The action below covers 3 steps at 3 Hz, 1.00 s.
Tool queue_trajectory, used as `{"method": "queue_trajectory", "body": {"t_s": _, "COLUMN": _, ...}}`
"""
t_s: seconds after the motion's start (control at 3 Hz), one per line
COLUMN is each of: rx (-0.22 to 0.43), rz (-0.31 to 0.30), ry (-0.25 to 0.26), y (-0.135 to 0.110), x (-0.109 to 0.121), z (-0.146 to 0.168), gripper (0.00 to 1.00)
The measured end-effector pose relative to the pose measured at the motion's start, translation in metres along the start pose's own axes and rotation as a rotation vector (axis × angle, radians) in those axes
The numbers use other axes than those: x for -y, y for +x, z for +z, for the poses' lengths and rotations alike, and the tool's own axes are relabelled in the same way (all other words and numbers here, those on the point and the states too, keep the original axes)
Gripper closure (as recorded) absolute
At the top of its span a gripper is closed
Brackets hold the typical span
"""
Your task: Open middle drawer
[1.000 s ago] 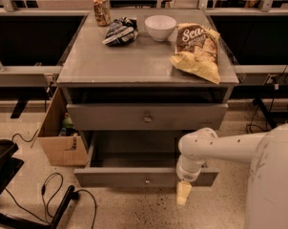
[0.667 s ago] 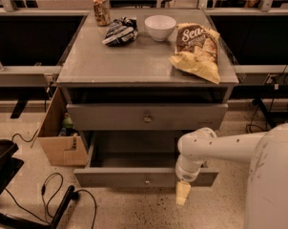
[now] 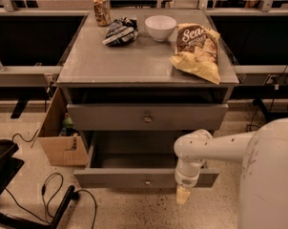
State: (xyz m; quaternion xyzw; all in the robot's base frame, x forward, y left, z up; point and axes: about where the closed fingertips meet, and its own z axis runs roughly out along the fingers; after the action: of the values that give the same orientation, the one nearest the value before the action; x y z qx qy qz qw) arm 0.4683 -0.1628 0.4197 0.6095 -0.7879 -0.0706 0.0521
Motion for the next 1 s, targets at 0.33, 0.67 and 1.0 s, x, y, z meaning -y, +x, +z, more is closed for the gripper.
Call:
{"method": "queue_trajectory", "body": {"t_s": 0.33, "rx": 0.000, "rz": 0.000, "ry": 0.000, "y": -0.0015, "x": 0.0006, "z": -0.0039, "gripper": 0.64}}
{"method": "queue_trajectory", "body": {"t_s": 0.67, "rx": 0.000, "rz": 0.000, "ry": 0.000, "y": -0.0034, "x": 0.0019, "z": -0.0053, "gripper": 0.88}}
{"method": "queue_trajectory", "body": {"t_s": 1.0, "rx": 0.001, "rz": 0.004, "ry": -0.004, "y": -0.0048, "x": 0.0012, "z": -0.0081, "gripper": 1.00}}
